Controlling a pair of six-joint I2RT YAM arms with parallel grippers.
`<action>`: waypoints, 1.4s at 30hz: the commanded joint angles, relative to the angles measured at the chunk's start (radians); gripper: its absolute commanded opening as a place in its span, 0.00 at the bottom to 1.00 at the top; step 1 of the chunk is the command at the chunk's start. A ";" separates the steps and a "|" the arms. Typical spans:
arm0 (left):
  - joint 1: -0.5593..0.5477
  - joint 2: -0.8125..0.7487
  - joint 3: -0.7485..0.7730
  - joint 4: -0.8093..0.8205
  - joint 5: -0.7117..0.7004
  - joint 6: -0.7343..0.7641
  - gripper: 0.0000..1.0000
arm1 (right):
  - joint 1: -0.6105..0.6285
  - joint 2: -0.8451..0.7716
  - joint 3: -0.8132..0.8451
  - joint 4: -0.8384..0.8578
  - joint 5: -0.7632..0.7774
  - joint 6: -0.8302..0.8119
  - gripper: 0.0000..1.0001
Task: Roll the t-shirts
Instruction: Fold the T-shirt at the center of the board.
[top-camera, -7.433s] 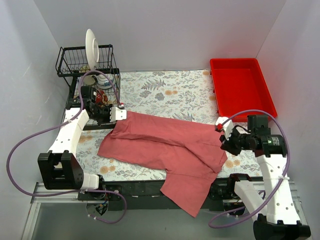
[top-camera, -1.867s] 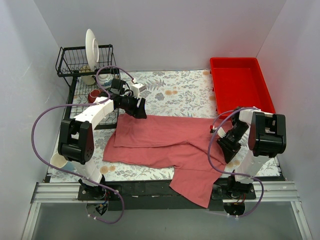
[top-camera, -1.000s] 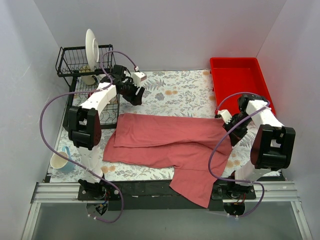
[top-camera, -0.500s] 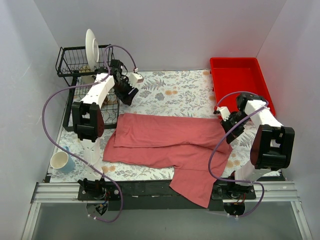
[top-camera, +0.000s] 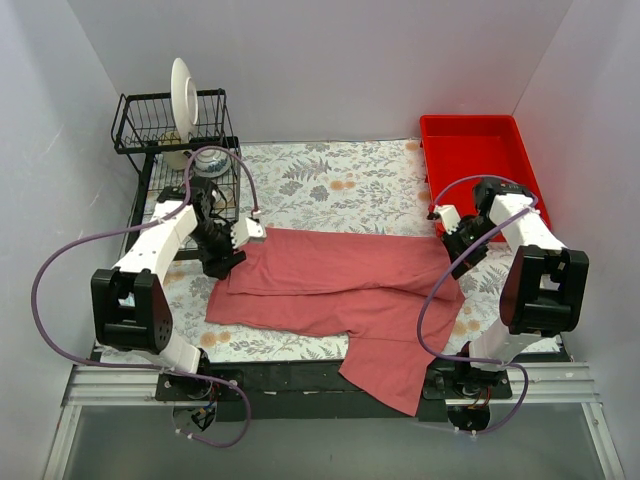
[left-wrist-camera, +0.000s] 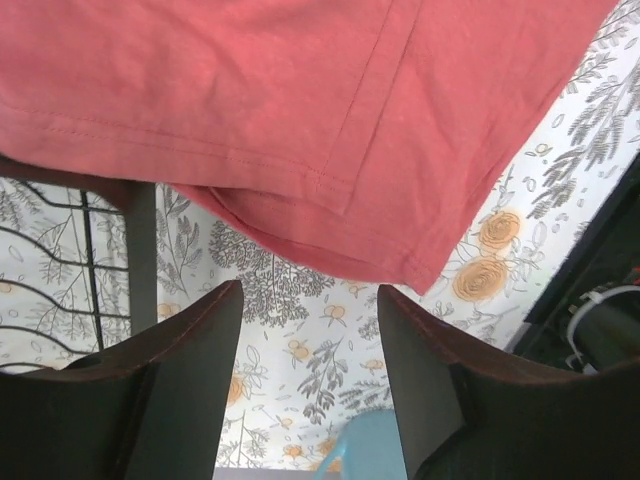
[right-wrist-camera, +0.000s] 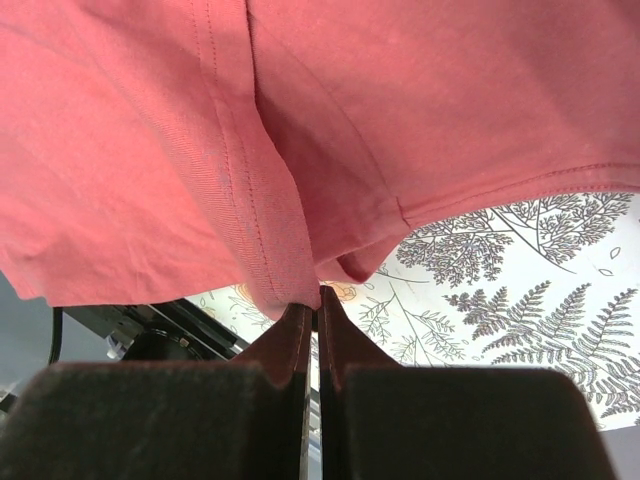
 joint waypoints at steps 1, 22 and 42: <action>-0.006 -0.052 -0.111 0.129 -0.005 0.085 0.57 | 0.016 0.004 0.034 -0.011 -0.028 0.019 0.01; -0.059 -0.052 -0.267 0.268 0.052 0.126 0.53 | 0.029 0.004 0.033 -0.011 -0.025 0.024 0.01; -0.067 -0.045 -0.349 0.403 0.004 0.177 0.46 | 0.030 0.022 0.037 -0.004 -0.027 0.031 0.01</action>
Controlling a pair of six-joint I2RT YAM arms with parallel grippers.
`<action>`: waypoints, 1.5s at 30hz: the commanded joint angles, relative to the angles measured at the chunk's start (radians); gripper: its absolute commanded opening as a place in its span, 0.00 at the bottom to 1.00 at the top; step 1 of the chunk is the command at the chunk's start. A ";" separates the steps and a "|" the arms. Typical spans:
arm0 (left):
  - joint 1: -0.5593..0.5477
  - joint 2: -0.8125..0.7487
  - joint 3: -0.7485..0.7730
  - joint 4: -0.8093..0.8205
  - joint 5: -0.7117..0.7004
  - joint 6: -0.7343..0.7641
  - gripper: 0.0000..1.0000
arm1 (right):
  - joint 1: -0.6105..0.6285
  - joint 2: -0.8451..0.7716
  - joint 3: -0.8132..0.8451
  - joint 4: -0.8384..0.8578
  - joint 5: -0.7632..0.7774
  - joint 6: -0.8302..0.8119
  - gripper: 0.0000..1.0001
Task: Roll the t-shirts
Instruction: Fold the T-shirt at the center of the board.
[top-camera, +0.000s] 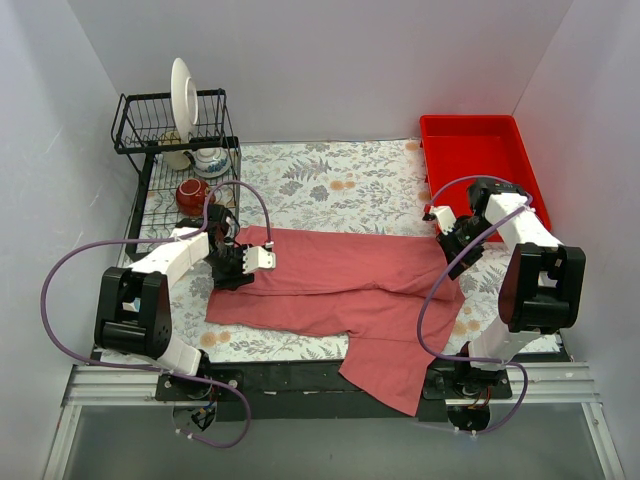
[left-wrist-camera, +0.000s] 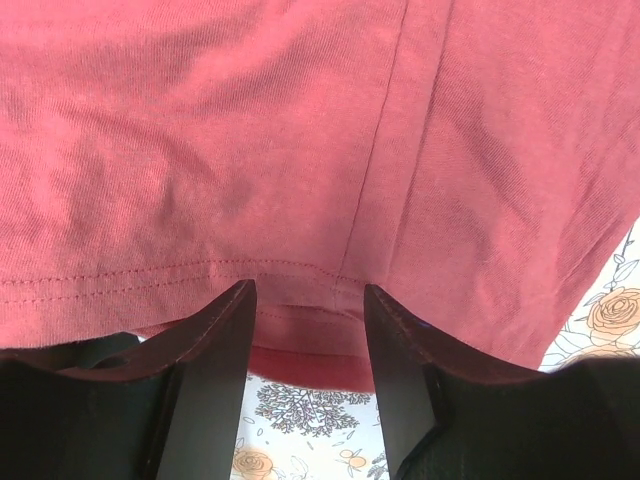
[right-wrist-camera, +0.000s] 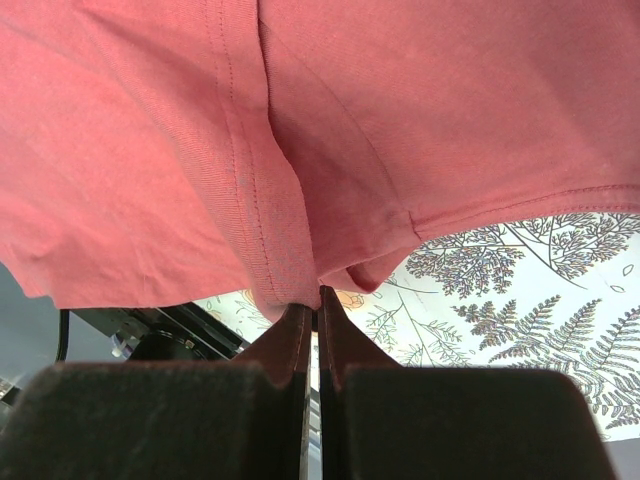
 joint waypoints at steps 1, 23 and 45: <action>-0.003 0.004 0.021 -0.021 0.030 0.032 0.47 | 0.003 0.004 0.035 -0.003 -0.024 0.014 0.01; -0.003 0.022 -0.025 0.015 -0.021 0.056 0.45 | 0.003 0.018 0.056 -0.008 -0.024 0.018 0.01; -0.002 0.157 0.375 -0.005 -0.019 -0.030 0.00 | 0.002 -0.103 0.176 0.035 0.004 0.046 0.01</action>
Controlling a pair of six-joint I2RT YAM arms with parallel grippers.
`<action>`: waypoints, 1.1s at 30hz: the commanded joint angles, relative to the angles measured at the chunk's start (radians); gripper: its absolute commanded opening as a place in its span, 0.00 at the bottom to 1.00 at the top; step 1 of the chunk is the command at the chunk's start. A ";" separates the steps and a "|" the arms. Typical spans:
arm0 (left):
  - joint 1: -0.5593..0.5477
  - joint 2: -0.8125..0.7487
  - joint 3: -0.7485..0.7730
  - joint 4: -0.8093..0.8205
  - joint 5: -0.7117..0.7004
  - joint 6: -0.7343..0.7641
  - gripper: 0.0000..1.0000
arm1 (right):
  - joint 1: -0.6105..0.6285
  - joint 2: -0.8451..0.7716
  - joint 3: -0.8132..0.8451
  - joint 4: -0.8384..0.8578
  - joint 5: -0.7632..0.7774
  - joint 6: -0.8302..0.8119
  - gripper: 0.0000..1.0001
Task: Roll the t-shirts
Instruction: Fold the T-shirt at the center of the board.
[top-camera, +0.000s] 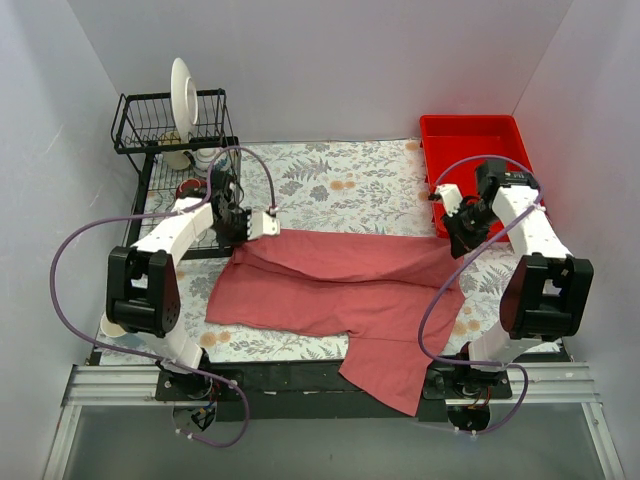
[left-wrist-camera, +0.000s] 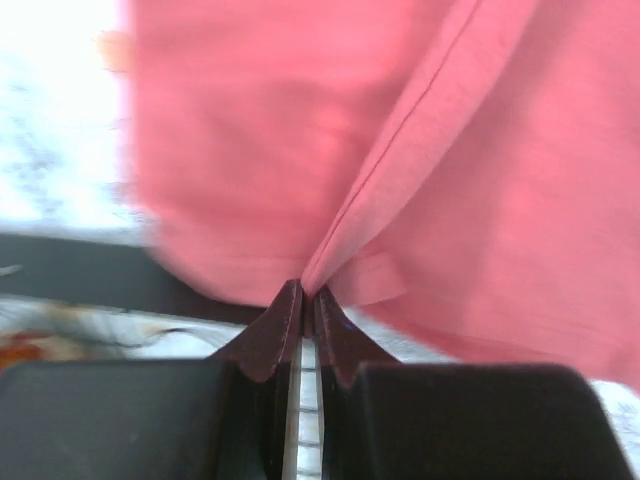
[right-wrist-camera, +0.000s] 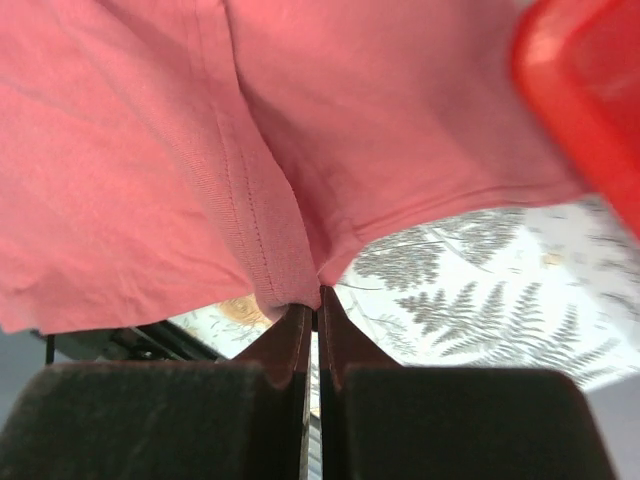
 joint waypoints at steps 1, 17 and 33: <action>-0.002 0.078 0.205 0.025 0.018 -0.057 0.00 | 0.002 -0.084 0.086 0.061 0.009 0.031 0.01; 0.000 0.338 0.650 0.140 -0.016 -0.140 0.00 | -0.024 -0.125 0.206 0.276 0.155 0.153 0.01; -0.003 0.298 0.621 0.171 -0.019 -0.149 0.00 | -0.024 -0.211 0.151 0.396 0.245 0.173 0.01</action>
